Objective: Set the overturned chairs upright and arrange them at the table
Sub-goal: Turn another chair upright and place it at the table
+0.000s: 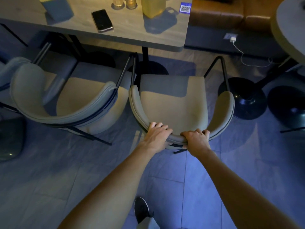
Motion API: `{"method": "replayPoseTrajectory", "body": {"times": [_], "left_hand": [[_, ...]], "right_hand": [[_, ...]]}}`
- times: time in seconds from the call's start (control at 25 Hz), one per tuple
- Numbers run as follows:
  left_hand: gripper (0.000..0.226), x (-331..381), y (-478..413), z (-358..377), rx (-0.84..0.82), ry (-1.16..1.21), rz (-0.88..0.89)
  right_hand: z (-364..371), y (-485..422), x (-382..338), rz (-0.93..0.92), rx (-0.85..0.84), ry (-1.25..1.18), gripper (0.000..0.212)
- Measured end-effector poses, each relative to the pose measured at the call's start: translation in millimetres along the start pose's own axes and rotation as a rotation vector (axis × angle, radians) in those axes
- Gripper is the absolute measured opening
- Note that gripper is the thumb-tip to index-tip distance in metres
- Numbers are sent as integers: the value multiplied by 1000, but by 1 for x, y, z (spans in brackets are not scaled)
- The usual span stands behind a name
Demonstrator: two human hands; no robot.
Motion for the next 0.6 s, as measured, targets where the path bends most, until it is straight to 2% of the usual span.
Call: {"method": "replayPoseTrajectory", "body": {"times": [0.16, 0.28, 0.36, 0.48, 0.6], "left_hand": [[36, 2, 2, 3, 7, -22, 7], [45, 4, 5, 5, -83, -43, 5], [48, 7, 12, 0, -117, -78, -3], [39, 17, 29, -18, -38, -91, -94], [40, 20, 54, -58, 56, -75, -176]], "right_hand": [[2, 5, 0, 20, 56, 13, 28], [2, 20, -13, 44, 114, 21, 39], [1, 29, -28, 12, 91, 10, 51], [-16, 38, -43, -2, 21, -123, 53], [-60, 50, -62, -36, 69, -237, 52]]}}
Point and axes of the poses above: each hand's wrist, its own y-axis away from the middle knuckle, its own z-axis out of the palm, x = y × z, the point moved 10 cm from there along -y, towards the middle knuckle, and after that the axes turned 5 degrees about x, right-handed, at the moved point
